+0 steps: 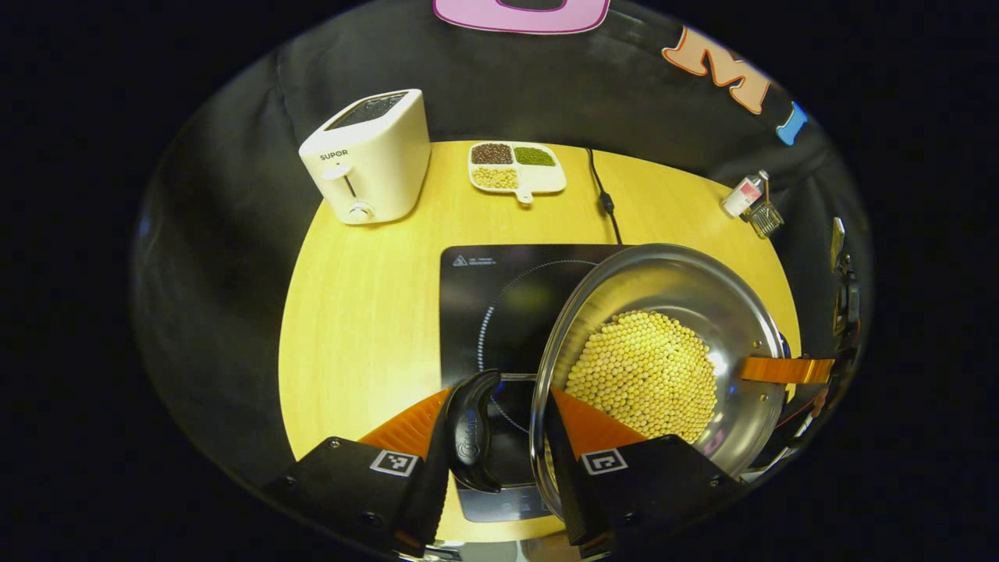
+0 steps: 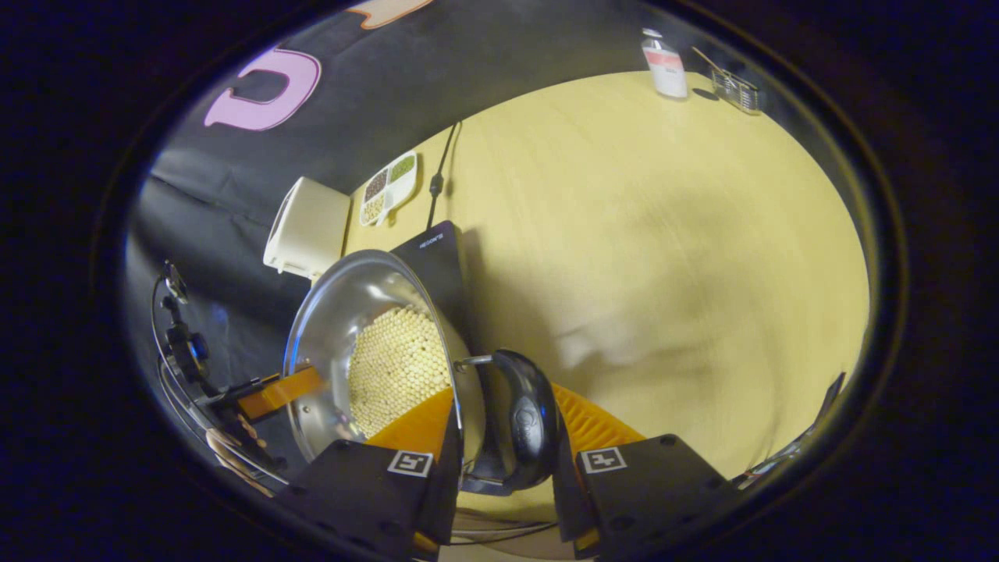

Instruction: First push the handle of the pot to place it horizontally, then grasp the pot with both hands and set it on the induction cooktop.

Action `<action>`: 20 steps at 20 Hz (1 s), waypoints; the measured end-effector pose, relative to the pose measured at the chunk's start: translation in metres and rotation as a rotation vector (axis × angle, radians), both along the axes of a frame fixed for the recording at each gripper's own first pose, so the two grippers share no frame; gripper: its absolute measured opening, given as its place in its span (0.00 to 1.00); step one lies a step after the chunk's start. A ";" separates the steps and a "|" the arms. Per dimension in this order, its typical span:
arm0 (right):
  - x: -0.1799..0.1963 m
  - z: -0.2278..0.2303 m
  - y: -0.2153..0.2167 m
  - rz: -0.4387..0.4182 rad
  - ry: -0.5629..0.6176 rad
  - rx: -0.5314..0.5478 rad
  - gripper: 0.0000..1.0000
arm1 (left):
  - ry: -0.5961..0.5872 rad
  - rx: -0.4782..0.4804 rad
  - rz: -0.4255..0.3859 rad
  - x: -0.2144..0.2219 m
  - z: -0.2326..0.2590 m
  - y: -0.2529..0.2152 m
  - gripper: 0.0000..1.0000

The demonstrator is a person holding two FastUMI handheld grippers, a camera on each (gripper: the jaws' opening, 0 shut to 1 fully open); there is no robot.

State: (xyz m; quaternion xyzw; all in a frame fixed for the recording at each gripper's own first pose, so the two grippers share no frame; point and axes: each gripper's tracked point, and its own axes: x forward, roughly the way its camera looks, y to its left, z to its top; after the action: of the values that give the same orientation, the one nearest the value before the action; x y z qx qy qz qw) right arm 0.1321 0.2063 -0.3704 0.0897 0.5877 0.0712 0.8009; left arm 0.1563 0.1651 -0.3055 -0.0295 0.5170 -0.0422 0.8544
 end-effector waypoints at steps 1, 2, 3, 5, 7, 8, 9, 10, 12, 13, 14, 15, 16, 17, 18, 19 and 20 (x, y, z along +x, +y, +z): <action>0.000 -0.005 0.005 0.001 0.007 -0.005 0.54 | -0.004 0.010 -0.001 0.003 -0.002 0.006 0.61; 0.002 -0.008 0.010 0.003 0.011 -0.008 0.54 | -0.003 0.019 -0.001 0.005 -0.004 0.012 0.61; 0.002 -0.009 0.011 0.004 0.012 -0.011 0.54 | -0.004 0.026 -0.001 0.007 -0.006 0.015 0.61; 0.004 -0.007 0.010 0.007 0.007 -0.017 0.54 | -0.019 0.028 -0.002 0.013 -0.007 0.021 0.61; 0.003 -0.003 0.009 0.008 0.004 -0.021 0.54 | -0.038 0.036 -0.012 0.019 -0.008 0.025 0.61; 0.002 -0.002 0.007 0.008 0.002 -0.023 0.54 | -0.044 0.041 -0.019 0.023 -0.009 0.027 0.61; 0.000 -0.001 0.005 0.006 0.005 -0.028 0.54 | -0.050 0.044 -0.022 0.026 -0.010 0.028 0.62; -0.001 0.000 0.002 0.006 0.006 -0.033 0.54 | -0.054 0.047 -0.026 0.028 -0.010 0.028 0.62; -0.005 0.004 0.000 0.005 0.009 -0.041 0.54 | -0.063 0.047 -0.030 0.032 -0.011 0.029 0.63; -0.005 0.005 0.000 0.001 0.007 -0.041 0.54 | -0.065 0.045 -0.031 0.034 -0.012 0.030 0.63; -0.004 0.006 0.000 -0.002 0.004 -0.041 0.54 | -0.068 0.045 -0.032 0.035 -0.013 0.030 0.63; -0.004 0.004 -0.001 -0.004 0.003 -0.041 0.54 | -0.071 0.047 -0.034 0.036 -0.012 0.031 0.63; -0.003 0.004 -0.001 -0.005 -0.002 -0.040 0.54 | -0.072 0.054 -0.035 0.038 -0.013 0.033 0.63; -0.004 0.005 0.000 -0.004 -0.002 -0.039 0.54 | -0.068 0.065 -0.033 0.038 -0.014 0.036 0.64; -0.004 0.005 0.001 -0.001 -0.009 -0.037 0.54 | -0.071 0.076 -0.032 0.039 -0.014 0.038 0.65; -0.005 0.005 0.001 0.001 -0.016 -0.034 0.54 | -0.076 0.085 -0.031 0.041 -0.013 0.040 0.66; -0.004 0.007 0.000 0.001 -0.023 -0.028 0.54 | -0.080 0.091 -0.031 0.041 -0.013 0.042 0.66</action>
State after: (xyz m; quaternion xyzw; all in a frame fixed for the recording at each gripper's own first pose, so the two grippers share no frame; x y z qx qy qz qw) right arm 0.1285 0.2066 -0.3639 0.0773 0.5793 0.0644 0.8089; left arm 0.1974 0.2071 -0.3188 0.0190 0.4842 -0.0331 0.8741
